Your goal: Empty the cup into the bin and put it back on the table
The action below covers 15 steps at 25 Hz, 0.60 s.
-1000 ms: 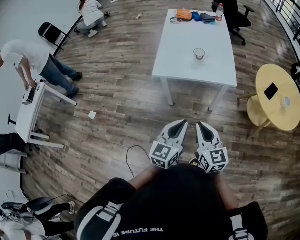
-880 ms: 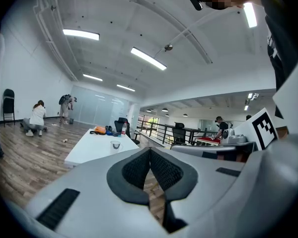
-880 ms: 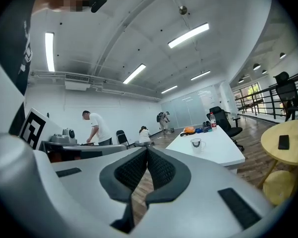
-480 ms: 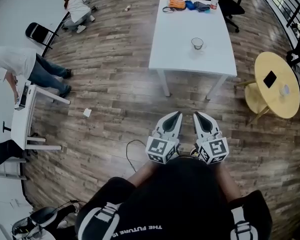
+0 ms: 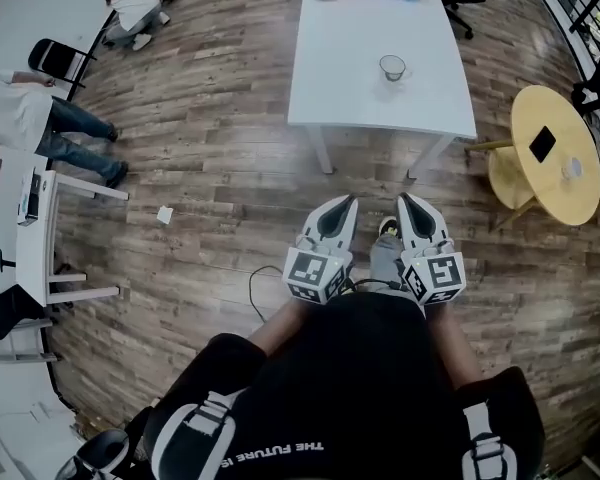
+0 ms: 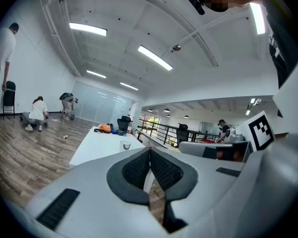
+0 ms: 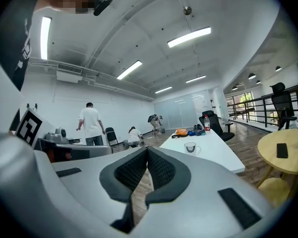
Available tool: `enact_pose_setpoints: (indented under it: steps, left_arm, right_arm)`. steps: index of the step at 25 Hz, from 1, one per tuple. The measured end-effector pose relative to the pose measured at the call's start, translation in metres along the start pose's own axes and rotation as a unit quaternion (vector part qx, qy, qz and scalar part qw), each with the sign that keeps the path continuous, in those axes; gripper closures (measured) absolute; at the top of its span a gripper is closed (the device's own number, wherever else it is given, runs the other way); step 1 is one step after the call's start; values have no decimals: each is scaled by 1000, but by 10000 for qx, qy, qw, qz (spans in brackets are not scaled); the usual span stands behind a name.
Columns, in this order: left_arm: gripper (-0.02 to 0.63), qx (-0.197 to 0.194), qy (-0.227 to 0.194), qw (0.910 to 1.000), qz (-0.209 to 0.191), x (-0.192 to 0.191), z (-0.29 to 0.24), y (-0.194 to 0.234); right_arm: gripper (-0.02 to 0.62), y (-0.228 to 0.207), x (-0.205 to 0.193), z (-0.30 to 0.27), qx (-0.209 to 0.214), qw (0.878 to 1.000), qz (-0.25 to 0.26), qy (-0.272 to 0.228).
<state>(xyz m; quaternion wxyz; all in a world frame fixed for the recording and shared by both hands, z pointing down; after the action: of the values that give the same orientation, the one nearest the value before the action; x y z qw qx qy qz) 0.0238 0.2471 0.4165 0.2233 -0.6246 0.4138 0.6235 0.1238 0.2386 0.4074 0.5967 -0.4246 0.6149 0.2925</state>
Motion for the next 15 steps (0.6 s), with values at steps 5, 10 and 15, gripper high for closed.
enact_pose_setpoints:
  steps: [5,10,15]
  left_arm:
    - [584,-2,141,9999,-11,-1,-60,26]
    - [584,-12,289,9996,-46,7,-151,60]
    - [584,18,381,9991,-200,25,-251,88]
  right_arm:
    - [580,-50,0,-50,-69,10000,22,24]
    - [581,-121,3,-118,-123,9998,-30,149]
    - [580,-195,11,-183,-12,9996,32,286]
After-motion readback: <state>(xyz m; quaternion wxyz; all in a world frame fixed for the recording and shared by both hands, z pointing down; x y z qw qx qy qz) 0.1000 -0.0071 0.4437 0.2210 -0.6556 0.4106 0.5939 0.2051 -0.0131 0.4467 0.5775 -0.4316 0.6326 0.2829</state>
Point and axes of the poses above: the fingertips, and each gripper's own axes: z backward along the fingers, y to its left, x out of its top, the point moved 1 cm from there along z, backward along the fingers, and after that the axes turned 3 degrees about -x, right-handed, at the moved point
